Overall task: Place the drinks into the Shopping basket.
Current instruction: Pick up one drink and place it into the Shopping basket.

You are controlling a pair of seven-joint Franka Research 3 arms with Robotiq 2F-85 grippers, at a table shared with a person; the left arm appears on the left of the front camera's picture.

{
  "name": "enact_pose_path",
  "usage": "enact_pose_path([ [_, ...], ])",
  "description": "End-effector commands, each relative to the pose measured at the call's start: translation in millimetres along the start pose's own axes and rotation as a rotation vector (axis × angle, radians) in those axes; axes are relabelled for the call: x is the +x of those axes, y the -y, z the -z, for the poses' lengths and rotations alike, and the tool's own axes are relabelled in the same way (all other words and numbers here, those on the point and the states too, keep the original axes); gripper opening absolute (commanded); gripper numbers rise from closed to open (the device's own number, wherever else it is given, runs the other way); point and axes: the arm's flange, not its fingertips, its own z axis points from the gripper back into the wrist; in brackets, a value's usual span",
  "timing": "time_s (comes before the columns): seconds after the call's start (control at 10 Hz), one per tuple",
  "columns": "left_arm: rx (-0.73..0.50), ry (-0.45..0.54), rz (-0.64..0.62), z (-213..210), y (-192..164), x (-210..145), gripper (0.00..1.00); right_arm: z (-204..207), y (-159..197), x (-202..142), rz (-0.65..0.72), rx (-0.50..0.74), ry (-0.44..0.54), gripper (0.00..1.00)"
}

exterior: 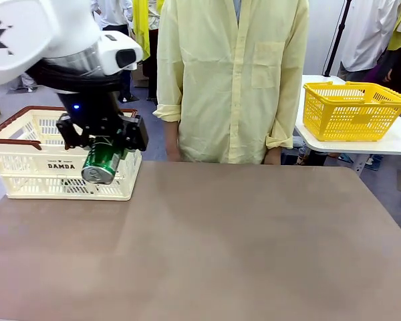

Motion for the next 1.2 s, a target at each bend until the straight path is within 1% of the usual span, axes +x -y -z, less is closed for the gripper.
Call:
enact_pose_path([
  [0.0,-0.008,-0.021,0.005,5.6,19.9,2.3,0.00,-0.2,-2.8,-2.1,0.010,-0.012,-0.013,1.00],
  [0.1,-0.008,-0.021,0.005,5.6,19.9,2.3,0.00,-0.2,-2.8,-2.1,0.010,-0.012,-0.013,1.00],
  [0.2,0.002,-0.011,0.008,4.7,7.1,-1.2,0.00,-0.2,-2.8,-2.1,0.010,-0.012,-0.013,1.00],
  [0.3,-0.046,-0.061,-0.116,0.0,-41.3,54.8,0.00,-0.2,-2.8,-2.1,0.010,-0.012,-0.013,1.00],
  [0.4,-0.063,-0.023,-0.203,-0.1,-86.4,101.8,0.00,-0.2,-2.8,-2.1,0.010,-0.012,-0.013,1.00],
  [0.5,-0.051,0.021,-0.222,6.7,-123.8,143.3,0.00,-0.2,-2.8,-2.1,0.010,-0.012,-0.013,1.00],
  [0.6,-0.015,0.019,-0.154,21.3,-153.5,181.5,0.00,-0.2,-2.8,-2.1,0.010,-0.012,-0.013,1.00],
  [0.7,-0.017,-0.027,-0.096,40.6,-172.6,212.6,0.00,-0.2,-2.8,-2.1,0.010,-0.012,-0.013,1.00],
  [0.8,-0.034,-0.044,-0.064,57.9,-181.6,233.6,0.00,-0.2,-2.8,-2.1,0.010,-0.012,-0.013,1.00],
  [0.9,-0.056,-0.059,-0.004,72.9,-187.2,250.9,0.00,-0.2,-2.8,-2.1,0.010,-0.012,-0.013,1.00],
  [1.0,-0.111,-0.087,0.021,84.3,-188.6,259.2,0.00,-0.2,-2.8,-2.1,0.010,-0.012,-0.013,1.00],
  [1.1,-0.131,-0.116,-0.040,86.5,-182.0,261.3,0.00,-0.2,-2.8,-2.1,0.010,-0.012,-0.013,1.00],
])
